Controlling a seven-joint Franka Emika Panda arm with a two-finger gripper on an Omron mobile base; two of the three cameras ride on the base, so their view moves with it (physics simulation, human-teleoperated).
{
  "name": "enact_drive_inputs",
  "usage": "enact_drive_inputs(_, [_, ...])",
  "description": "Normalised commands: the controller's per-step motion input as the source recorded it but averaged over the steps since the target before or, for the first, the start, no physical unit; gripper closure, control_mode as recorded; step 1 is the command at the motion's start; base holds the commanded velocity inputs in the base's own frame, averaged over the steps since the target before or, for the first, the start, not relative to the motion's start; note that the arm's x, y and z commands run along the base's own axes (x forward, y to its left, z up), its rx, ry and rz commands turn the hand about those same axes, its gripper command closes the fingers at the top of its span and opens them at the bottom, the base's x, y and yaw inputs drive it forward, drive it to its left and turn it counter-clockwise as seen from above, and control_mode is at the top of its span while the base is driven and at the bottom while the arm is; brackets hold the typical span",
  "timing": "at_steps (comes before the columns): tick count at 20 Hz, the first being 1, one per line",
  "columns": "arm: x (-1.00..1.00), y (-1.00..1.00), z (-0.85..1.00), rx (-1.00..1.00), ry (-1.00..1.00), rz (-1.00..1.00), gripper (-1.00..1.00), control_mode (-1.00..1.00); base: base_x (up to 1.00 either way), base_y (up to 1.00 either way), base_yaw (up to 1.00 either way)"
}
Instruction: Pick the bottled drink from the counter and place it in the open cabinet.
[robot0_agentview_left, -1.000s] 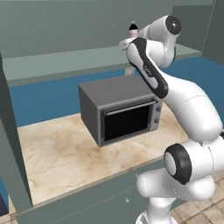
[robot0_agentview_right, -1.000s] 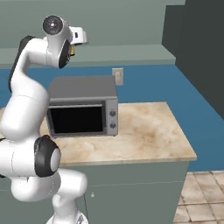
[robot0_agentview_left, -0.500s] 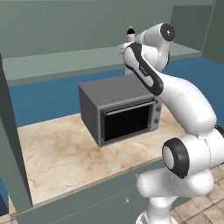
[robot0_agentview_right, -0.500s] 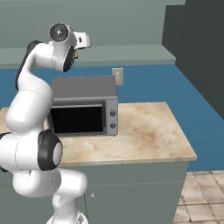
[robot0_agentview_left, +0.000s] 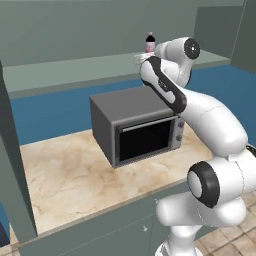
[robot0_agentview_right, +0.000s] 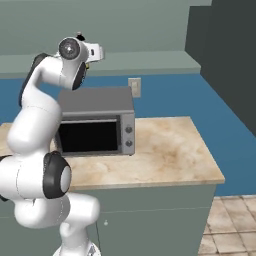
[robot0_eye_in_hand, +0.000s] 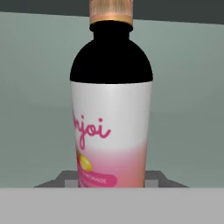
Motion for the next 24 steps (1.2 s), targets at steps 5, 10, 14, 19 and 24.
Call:
enact_drive_inputs(5, [0.04, 0.00, 0.00, 0.01, 0.00, 0.00, 1.00, -1.00, 0.00, 0.00, 0.00])
enact_drive_inputs(10, [0.13, 0.00, -0.11, 0.00, 0.00, 0.00, 1.00, -1.00, 0.00, 0.00, 0.00])
enact_drive_inputs(14, [0.31, 0.00, -0.11, 0.00, 0.00, 0.00, 1.00, -1.00, 0.00, 0.00, 0.00])
enact_drive_inputs(19, [0.39, 0.00, -0.13, 0.00, 0.00, 0.00, 1.00, -1.00, 0.00, 0.00, 0.00])
enact_drive_inputs(24, [0.48, 0.00, -0.06, 0.00, 0.00, 0.00, 1.00, -1.00, 0.00, 0.00, 0.00])
